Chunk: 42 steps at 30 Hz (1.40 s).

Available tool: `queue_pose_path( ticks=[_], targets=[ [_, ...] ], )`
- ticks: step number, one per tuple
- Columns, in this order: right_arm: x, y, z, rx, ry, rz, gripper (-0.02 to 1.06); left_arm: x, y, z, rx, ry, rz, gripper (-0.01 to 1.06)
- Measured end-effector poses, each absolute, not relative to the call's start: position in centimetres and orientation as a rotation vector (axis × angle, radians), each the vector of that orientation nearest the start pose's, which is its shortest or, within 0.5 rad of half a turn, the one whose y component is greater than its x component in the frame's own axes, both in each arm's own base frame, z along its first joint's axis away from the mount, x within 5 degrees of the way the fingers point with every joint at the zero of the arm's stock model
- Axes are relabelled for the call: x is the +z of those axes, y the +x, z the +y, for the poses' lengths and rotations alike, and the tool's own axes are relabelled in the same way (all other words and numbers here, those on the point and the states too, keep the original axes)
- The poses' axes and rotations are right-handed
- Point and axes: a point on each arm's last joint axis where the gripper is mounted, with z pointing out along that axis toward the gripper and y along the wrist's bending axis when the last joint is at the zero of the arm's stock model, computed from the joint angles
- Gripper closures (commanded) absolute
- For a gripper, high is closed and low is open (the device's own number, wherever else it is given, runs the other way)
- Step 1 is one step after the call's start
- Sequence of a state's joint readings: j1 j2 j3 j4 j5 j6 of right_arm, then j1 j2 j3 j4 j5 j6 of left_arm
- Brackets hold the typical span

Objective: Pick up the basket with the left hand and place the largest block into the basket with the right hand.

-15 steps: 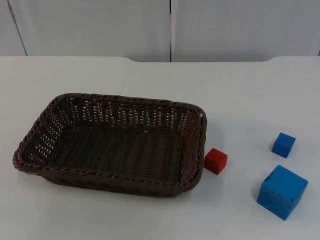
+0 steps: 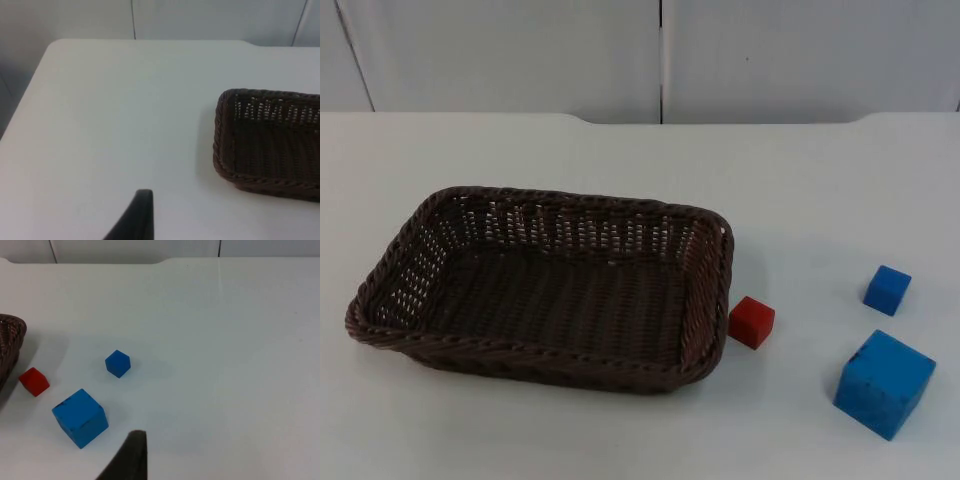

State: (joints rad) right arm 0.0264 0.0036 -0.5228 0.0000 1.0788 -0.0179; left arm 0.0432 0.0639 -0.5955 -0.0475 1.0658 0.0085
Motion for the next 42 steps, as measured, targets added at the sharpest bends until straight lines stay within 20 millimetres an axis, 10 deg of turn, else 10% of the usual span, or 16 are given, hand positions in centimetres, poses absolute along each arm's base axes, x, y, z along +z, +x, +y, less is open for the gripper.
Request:
queue_pose_path(
  ticks=[31,42],
  targets=[
    [28.2,-0.8,0.0,0.007,-0.042,2.043,-0.01,31.4,7.5,-1.1,-0.174,-0.014,2.135,0.02],
    [28.2,-0.8,0.0,0.007,-0.042,2.043,-0.01,35.4,10.2,-1.0,-0.151,0.020,2.096,0.02]
  ],
)
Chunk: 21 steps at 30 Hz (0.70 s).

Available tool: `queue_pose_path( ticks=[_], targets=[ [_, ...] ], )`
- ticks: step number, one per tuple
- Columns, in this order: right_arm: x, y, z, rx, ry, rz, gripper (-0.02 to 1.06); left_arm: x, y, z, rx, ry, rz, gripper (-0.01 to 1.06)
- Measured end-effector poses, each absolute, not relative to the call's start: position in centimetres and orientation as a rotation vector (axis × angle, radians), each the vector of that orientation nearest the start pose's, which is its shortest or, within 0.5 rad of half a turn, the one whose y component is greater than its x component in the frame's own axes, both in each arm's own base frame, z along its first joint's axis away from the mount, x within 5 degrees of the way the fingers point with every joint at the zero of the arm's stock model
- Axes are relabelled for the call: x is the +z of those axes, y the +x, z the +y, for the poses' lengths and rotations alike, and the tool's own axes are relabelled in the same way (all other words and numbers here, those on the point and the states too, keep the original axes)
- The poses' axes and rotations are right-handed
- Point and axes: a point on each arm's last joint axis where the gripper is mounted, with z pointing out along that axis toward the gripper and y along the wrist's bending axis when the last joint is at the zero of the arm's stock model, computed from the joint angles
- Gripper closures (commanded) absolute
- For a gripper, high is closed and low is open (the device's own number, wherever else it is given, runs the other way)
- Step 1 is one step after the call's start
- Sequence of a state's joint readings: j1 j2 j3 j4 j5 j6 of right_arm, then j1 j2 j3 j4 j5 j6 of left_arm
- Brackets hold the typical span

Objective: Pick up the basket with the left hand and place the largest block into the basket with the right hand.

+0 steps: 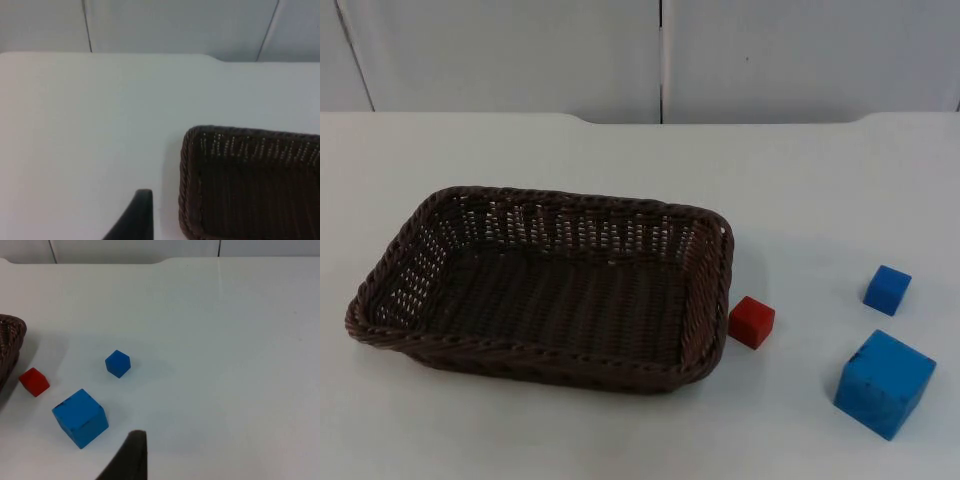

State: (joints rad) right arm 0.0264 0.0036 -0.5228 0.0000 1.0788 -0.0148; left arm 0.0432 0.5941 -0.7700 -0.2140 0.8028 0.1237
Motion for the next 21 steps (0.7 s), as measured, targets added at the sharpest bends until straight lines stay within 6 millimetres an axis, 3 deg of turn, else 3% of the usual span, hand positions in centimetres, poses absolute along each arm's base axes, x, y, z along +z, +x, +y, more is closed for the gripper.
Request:
queue_pose_path(
  ticks=[7,10,21],
  targets=[
    [28.2,-0.8,0.0,0.007,-0.042,2.043,-0.01,37.0,12.8,-0.8,-0.136,0.047,2.120,0.02],
    [28.2,-0.8,0.0,0.007,-0.042,2.043,-0.01,37.6,14.9,-0.7,-0.136,0.050,2.150,0.02],
    [28.2,-0.8,0.0,0.007,-0.042,2.043,-0.01,37.9,19.9,-0.9,-0.174,0.079,2.194,0.02]
  ],
)
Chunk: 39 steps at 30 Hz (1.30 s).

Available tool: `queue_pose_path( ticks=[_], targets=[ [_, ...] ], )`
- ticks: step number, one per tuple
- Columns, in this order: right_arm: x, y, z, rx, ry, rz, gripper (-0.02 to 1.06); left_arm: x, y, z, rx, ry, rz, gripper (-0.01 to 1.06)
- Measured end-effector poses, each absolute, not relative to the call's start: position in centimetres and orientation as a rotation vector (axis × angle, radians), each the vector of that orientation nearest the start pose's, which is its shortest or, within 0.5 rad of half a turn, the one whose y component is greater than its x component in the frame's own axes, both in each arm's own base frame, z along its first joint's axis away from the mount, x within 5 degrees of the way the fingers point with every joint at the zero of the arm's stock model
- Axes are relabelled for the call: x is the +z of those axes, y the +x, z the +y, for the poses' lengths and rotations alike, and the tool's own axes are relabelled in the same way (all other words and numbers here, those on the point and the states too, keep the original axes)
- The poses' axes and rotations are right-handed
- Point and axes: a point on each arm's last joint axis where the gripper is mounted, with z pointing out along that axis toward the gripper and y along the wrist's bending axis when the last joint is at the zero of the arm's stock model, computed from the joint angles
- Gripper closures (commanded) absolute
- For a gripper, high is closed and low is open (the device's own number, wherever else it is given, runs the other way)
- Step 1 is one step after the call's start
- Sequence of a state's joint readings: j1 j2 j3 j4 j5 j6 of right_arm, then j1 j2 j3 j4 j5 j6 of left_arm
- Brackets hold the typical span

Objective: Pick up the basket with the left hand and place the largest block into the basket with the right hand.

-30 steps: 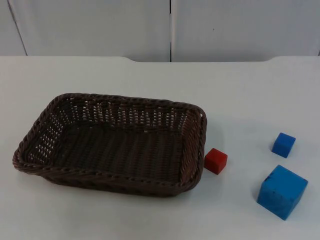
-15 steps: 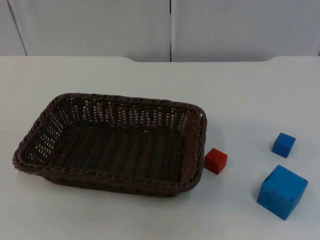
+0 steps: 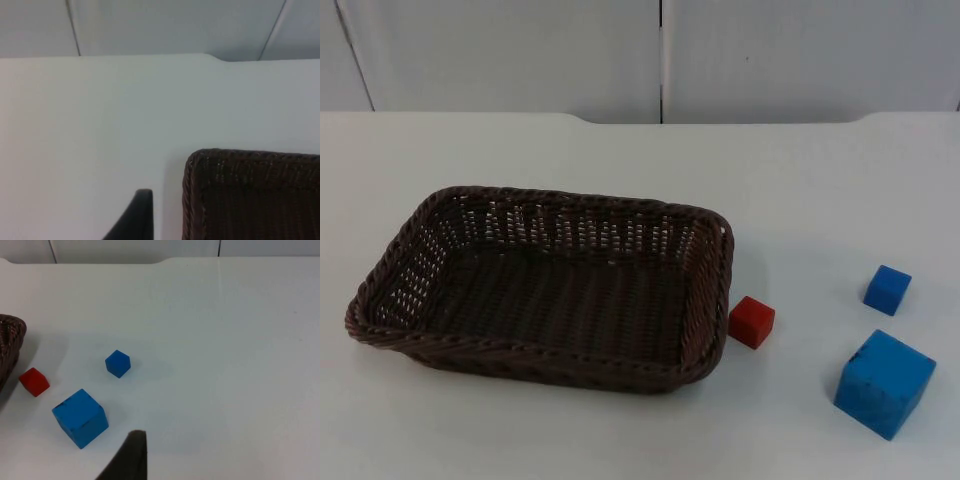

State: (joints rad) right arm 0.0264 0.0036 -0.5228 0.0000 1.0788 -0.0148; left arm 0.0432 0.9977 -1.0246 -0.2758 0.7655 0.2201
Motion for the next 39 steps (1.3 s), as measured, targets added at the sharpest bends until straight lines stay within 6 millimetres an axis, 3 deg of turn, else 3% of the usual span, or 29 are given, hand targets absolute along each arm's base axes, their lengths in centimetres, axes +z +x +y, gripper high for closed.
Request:
queue_pose_path(
  ticks=[9,11,15,27,39],
  targets=[
    [28.2,-0.8,0.0,0.017,-0.027,2.043,-0.01,37.3,24.9,-1.3,-0.250,0.141,2.235,0.02],
    [28.2,-0.8,0.0,0.017,-0.027,2.043,-0.01,37.2,25.3,-1.3,-0.253,0.142,2.239,0.02],
    [28.2,-0.8,-0.1,0.004,-0.019,2.043,-0.01,36.1,27.9,-1.3,-0.272,0.144,2.286,0.02],
    [28.2,-0.8,-0.1,0.000,-0.026,2.044,-0.01,33.8,32.2,-1.7,-0.299,0.199,2.351,0.02],
    [28.2,-0.8,0.3,0.001,-0.121,2.041,-0.01,31.2,37.0,-4.8,-0.326,0.374,2.389,0.02]
  ],
)
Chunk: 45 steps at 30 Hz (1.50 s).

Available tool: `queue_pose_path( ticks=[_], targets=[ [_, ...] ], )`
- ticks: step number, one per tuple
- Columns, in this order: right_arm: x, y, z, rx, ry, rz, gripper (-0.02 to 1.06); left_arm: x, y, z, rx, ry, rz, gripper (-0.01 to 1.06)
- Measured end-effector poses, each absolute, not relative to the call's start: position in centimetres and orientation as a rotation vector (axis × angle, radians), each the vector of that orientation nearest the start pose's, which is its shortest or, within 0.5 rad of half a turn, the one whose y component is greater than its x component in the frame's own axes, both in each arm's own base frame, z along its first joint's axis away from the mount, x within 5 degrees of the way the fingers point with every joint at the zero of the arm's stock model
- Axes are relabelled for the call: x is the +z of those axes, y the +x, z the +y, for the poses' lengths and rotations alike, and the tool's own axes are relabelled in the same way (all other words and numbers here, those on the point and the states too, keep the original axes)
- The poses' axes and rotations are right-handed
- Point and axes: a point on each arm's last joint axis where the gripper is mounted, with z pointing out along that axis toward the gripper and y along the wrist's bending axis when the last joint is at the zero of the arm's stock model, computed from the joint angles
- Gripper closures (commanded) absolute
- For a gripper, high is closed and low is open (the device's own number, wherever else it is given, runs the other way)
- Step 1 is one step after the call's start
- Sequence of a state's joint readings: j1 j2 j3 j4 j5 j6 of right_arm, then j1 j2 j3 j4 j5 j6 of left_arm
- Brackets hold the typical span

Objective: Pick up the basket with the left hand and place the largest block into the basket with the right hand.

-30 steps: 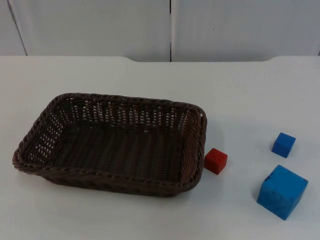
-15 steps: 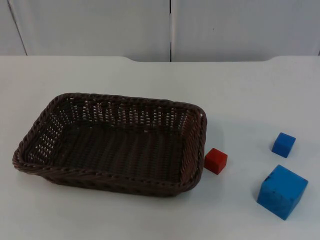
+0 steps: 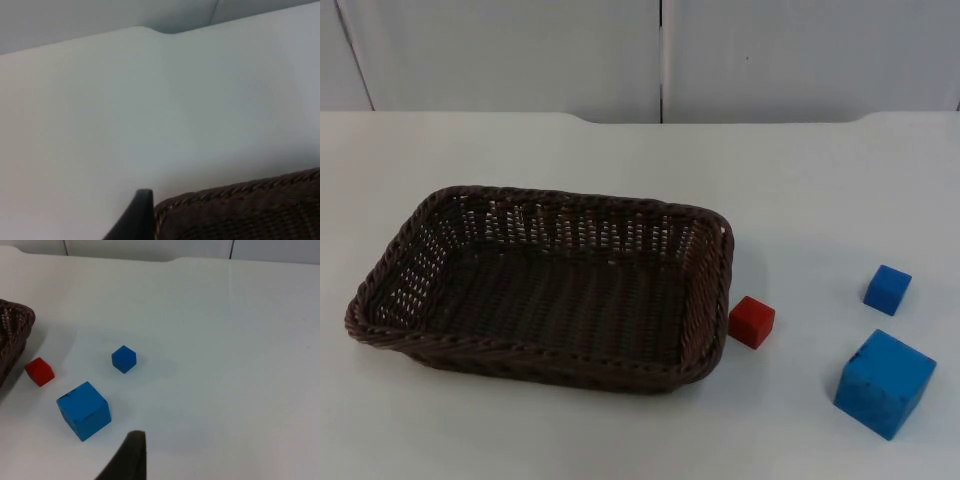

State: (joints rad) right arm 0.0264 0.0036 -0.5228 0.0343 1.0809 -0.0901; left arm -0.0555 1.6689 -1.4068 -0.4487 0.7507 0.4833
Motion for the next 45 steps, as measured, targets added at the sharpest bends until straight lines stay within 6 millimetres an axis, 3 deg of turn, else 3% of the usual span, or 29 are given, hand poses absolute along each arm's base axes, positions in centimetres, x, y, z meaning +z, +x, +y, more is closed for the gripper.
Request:
queue_pose_path(
  ticks=[14,24,33,45],
  targets=[
    [28.1,-0.8,0.3,-0.001,-0.126,2.044,-0.01,27.1,41.3,-8.7,-0.328,0.708,2.411,0.02],
    [28.1,-0.8,0.3,-0.001,-0.126,2.044,-0.01,23.7,43.3,-12.1,-0.293,1.164,2.310,0.02],
    [28.1,-0.8,0.3,-0.001,-0.126,2.044,-0.01,20.5,43.9,-13.3,-0.215,1.565,2.109,0.02],
    [28.1,-0.8,0.3,-0.001,-0.126,2.044,-0.01,17.1,44.1,-13.4,-0.199,1.873,1.935,0.02]
  ],
)
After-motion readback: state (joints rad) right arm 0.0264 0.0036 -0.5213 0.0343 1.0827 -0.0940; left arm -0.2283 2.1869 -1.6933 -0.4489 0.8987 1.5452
